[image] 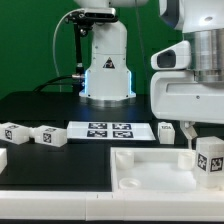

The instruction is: Assemble square table

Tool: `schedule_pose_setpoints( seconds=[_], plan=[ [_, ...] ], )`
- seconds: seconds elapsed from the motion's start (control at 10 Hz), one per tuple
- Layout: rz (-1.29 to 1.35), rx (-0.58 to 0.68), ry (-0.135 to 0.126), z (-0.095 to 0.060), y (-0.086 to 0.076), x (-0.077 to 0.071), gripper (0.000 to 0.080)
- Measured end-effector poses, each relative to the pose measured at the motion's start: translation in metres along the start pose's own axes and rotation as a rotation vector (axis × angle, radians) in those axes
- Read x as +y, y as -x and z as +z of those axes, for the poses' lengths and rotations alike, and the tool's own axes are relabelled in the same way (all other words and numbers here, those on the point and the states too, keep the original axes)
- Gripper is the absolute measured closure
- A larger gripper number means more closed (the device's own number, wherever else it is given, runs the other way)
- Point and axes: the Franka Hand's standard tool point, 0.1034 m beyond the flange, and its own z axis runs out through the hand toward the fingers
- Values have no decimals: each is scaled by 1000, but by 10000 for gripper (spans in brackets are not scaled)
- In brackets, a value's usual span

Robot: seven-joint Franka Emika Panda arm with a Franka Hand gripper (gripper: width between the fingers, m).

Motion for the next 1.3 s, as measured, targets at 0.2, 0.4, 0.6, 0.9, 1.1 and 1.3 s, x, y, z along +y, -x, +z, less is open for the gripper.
schedule_pose_setpoints(
  seconds=[0.2, 0.4, 0.6, 0.9, 1.1, 1.3],
  plan=[
    [-160, 6, 7, -1, -1, 1, 153],
    [-535, 25, 25, -7, -4, 0, 151],
    [-789, 19, 34, -5, -2, 1, 151],
    [-767, 18, 32, -5, -2, 1, 395],
    [-648, 20, 32, -4, -4, 3, 502],
    [-445, 25, 34, -4, -5, 5, 502]
  ],
)
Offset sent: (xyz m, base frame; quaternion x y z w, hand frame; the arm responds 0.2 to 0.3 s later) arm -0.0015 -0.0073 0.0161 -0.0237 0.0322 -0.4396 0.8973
